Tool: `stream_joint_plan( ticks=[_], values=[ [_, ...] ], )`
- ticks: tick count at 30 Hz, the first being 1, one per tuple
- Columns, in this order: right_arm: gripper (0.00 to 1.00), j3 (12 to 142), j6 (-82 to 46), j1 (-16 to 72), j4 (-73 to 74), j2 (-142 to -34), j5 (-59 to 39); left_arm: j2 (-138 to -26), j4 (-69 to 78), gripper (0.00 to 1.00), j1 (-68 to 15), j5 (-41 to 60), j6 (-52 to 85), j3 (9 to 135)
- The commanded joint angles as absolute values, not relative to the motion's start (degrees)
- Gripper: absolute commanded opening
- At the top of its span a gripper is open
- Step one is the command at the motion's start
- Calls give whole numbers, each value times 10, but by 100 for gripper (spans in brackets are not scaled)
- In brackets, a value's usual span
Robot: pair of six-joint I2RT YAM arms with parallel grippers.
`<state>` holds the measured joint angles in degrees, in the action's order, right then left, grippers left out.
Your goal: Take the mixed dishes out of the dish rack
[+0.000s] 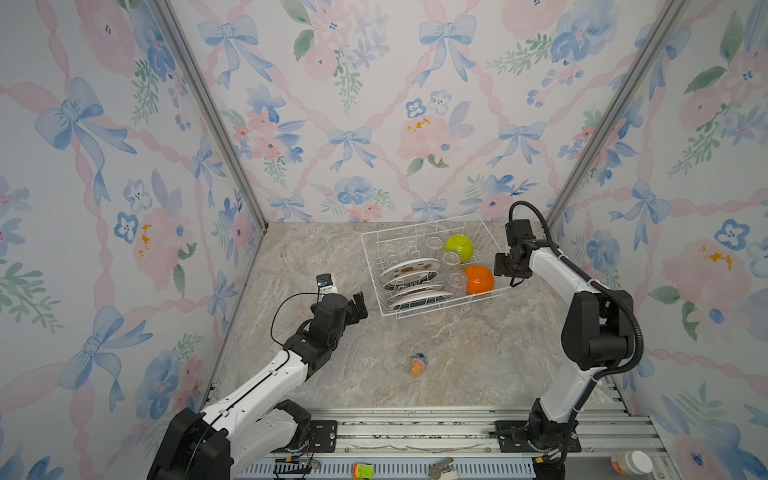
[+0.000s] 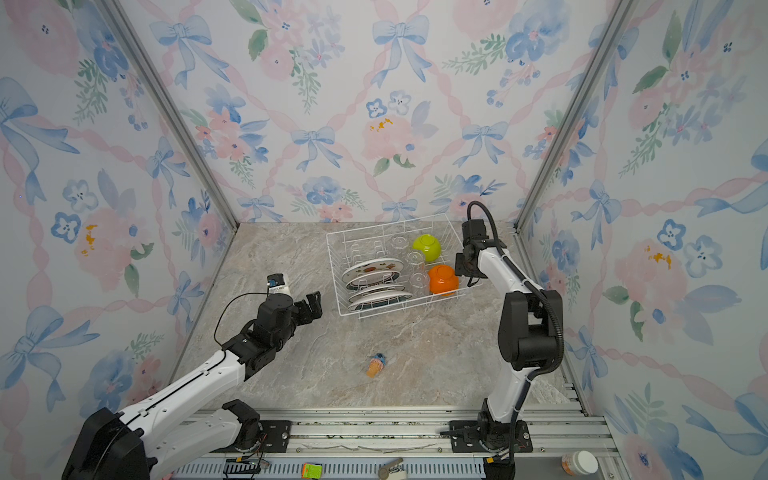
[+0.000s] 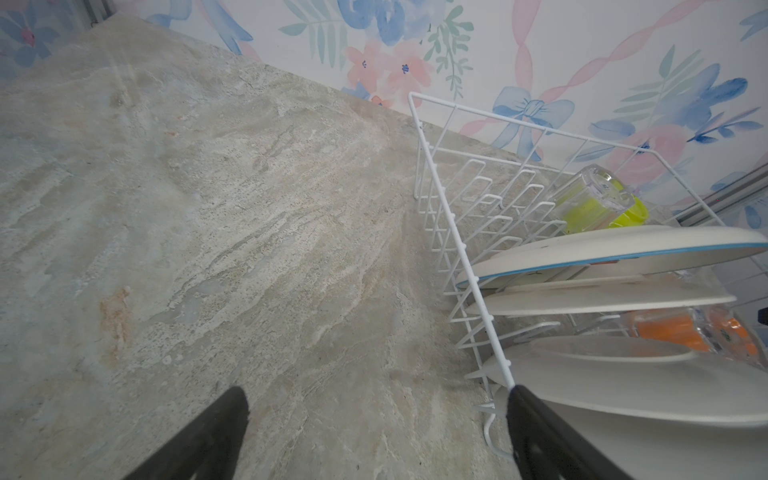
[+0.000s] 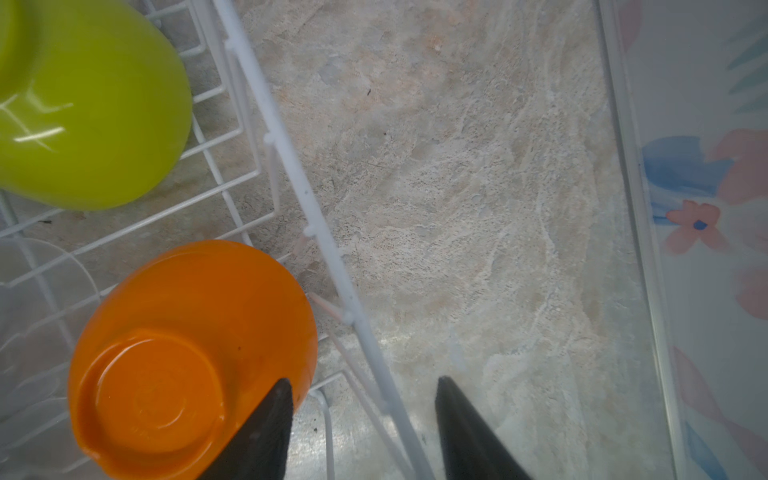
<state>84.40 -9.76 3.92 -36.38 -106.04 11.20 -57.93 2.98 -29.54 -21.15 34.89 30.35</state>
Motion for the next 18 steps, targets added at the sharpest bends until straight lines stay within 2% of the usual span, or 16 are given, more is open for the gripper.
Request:
stream_joint_plan(
  ticks=[1,4,8,12,14,18],
  values=[
    [55,861,-91,32,-343,-1077,85,-579,25,98,-291,-215,345,314],
    [49,863,-90,31,-343,-1086,86,-585,25,98,-291,-215,345,315],
    [32,855,-92,31,-344,-1091,86,-598,25,98,-291,-234,336,324],
    [24,833,-97,31,-335,-1074,81,-614,25,98,-291,-247,329,337],
    [15,817,-96,31,-328,-1062,79,-621,26,98,-291,-247,330,341],
    [14,797,-94,32,-336,-1041,73,-633,25,98,-291,-240,329,343]
  ],
)
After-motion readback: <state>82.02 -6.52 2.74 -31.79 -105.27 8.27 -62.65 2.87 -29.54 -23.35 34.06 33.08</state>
